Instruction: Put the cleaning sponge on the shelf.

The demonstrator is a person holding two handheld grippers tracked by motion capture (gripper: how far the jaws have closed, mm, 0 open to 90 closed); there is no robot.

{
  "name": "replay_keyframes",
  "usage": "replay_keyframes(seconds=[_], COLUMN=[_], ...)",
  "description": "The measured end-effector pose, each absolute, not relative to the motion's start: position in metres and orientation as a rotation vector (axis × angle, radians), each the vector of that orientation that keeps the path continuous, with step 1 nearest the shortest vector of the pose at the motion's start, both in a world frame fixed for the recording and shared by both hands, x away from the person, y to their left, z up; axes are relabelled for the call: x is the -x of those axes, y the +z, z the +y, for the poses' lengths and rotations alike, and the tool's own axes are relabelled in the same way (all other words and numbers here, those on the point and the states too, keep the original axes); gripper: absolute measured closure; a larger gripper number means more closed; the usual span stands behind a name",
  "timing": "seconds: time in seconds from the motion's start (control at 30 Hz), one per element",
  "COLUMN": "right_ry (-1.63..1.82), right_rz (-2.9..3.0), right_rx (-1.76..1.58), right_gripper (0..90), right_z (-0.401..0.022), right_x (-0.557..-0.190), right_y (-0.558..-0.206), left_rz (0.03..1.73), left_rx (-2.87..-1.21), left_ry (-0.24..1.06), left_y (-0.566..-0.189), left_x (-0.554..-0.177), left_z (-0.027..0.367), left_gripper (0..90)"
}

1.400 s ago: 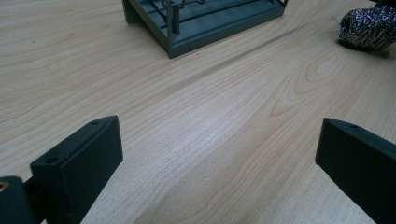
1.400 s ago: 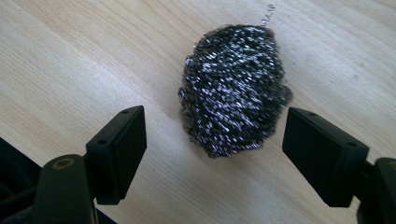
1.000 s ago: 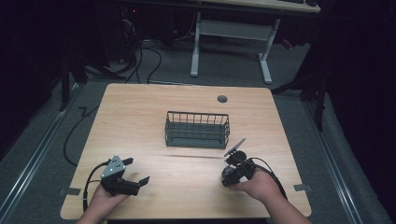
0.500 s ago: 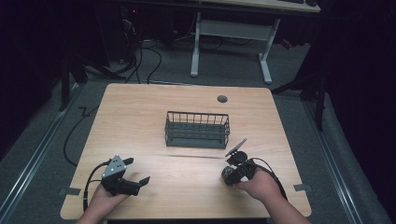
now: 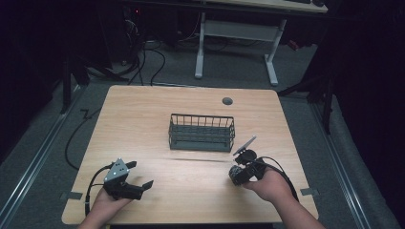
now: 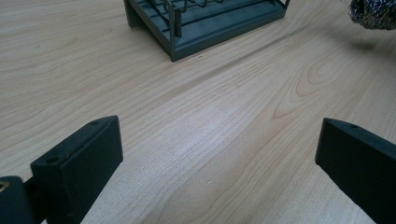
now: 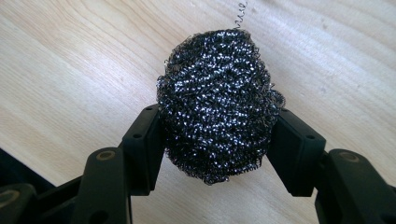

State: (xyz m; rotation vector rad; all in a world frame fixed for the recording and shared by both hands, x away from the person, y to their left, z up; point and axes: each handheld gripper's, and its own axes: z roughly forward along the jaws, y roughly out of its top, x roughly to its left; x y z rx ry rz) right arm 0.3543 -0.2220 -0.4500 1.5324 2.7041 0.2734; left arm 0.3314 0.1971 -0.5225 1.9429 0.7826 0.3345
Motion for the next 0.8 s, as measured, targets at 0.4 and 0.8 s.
replay_keyframes(seconds=[0.4,0.8], right_ry=[0.287,0.314], right_rz=[2.710,2.698], right_rx=[-1.520,-1.537], right_gripper=[42.0,42.8], right_z=[-0.223,-0.224], right_x=[-0.361,-0.368], right_y=[-0.433,-0.416], left_rz=[0.779,0.779], left_rx=[-1.941,-1.942], left_ry=[0.334,0.335], left_y=[-0.523,-0.522], left_x=[-0.332,-0.332], left_z=[0.197,0.197], left_gripper=[1.4,1.5])
